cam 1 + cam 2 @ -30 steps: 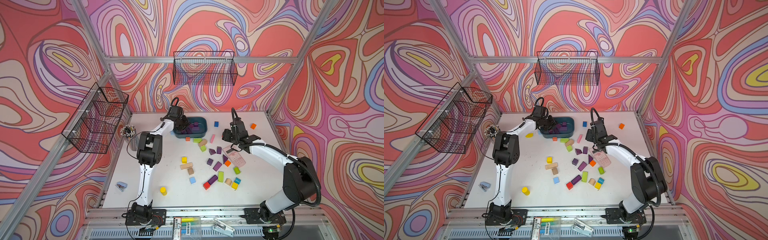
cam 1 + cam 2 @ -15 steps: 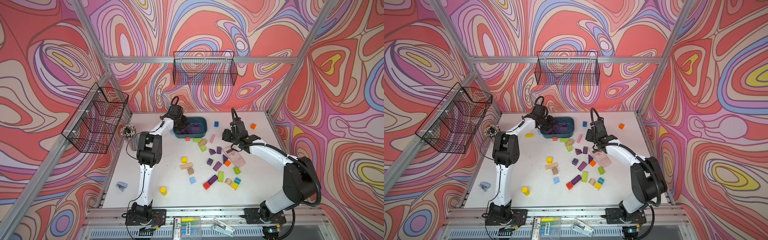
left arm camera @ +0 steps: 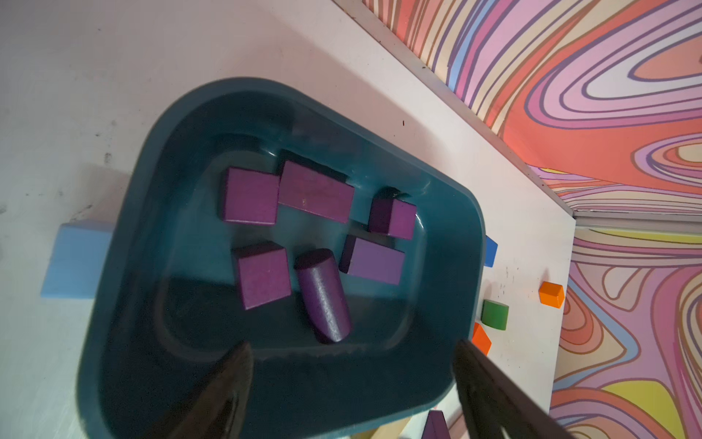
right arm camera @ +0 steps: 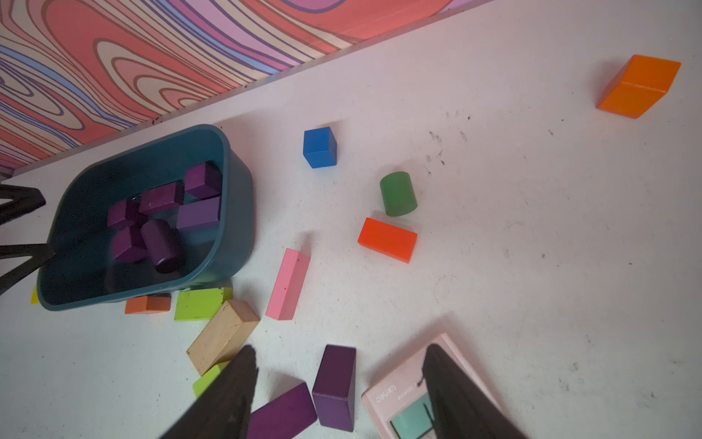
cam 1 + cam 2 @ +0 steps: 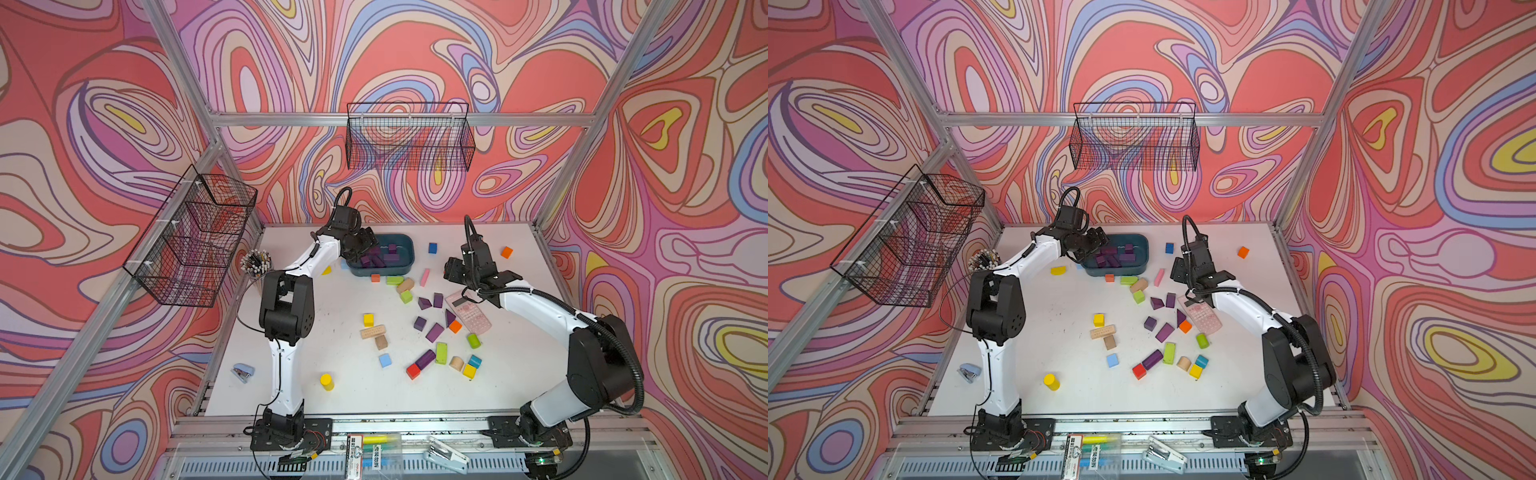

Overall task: Pick purple bricks into the storage bin
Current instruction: Place the building block in the storage box, then pick up the building block from the center of the board.

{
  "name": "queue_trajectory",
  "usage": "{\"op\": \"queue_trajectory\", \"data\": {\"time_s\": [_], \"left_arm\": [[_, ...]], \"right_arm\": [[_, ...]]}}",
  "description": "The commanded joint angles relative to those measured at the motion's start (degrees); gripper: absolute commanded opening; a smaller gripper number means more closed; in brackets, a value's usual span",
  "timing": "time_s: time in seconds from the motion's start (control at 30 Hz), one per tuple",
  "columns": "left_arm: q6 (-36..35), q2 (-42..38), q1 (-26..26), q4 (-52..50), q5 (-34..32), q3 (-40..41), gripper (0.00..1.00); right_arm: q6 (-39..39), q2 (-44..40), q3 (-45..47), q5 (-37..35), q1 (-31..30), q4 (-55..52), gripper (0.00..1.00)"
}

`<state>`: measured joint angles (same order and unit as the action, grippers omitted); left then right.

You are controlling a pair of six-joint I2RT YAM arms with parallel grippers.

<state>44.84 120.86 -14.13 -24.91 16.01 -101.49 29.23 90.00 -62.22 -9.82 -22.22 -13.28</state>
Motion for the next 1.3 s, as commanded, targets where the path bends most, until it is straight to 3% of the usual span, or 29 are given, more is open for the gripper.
{"op": "queue_trajectory", "data": {"time_s": [0.0, 0.1, 0.33, 0.7, 1.27], "left_arm": [[-1.9, -4.4, 0.5, 1.6, -1.0, 3.2, 0.93], [-3.1, -8.2, 0.5, 5.3, -0.1, 8.1, 1.00], [-6.1, -16.8, 0.3, 9.4, 0.8, 17.3, 1.00], [-10.2, -27.4, -1.8, 3.7, -2.9, 26.1, 1.00], [-16.9, -36.4, -5.2, -9.0, -6.8, 31.4, 0.92]], "right_arm": [[0.6, -1.5, 0.7, 0.3, 0.0, 1.2, 0.74], [0.8, -1.3, 0.7, 1.7, 0.0, 1.5, 0.76], [0.9, -1.3, 1.6, 4.7, 0.0, 2.4, 0.82], [0.4, -0.7, 1.0, 5.4, 0.0, 1.2, 0.88], [5.0, 5.5, -2.1, 5.9, -0.9, -4.7, 0.82]]}}
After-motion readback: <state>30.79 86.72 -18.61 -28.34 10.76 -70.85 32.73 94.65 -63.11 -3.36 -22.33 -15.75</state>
